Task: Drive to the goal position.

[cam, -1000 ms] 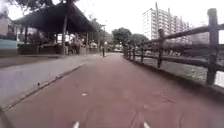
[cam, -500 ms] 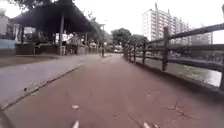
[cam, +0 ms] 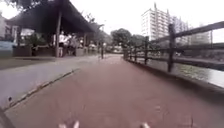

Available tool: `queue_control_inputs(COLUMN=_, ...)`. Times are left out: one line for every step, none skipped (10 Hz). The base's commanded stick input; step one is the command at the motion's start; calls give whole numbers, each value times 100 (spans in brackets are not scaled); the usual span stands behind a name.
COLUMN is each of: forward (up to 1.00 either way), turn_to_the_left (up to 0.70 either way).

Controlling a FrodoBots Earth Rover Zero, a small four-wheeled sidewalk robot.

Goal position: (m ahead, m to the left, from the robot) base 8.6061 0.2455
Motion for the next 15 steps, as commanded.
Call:
queue_control_inputs(forward=70, turn_to_the_left=0)
queue_control_inputs(forward=70, turn_to_the_left=0)
queue_control_inputs(forward=70, turn_to_the_left=0)
queue_control_inputs(forward=70, turn_to_the_left=0)
queue_control_inputs(forward=70, turn_to_the_left=0)
queue_control_inputs(forward=70, turn_to_the_left=0)
queue_control_inputs(forward=70, turn_to_the_left=0)
queue_control_inputs(forward=70, turn_to_the_left=0)
queue_control_inputs(forward=70, turn_to_the_left=0)
queue_control_inputs(forward=70, turn_to_the_left=0)
queue_control_inputs(forward=70, turn_to_the_left=0)
queue_control_inputs(forward=70, turn_to_the_left=0)
queue_control_inputs(forward=70, turn_to_the_left=0)
queue_control_inputs(forward=70, turn_to_the_left=0)
queue_control_inputs(forward=70, turn_to_the_left=0)
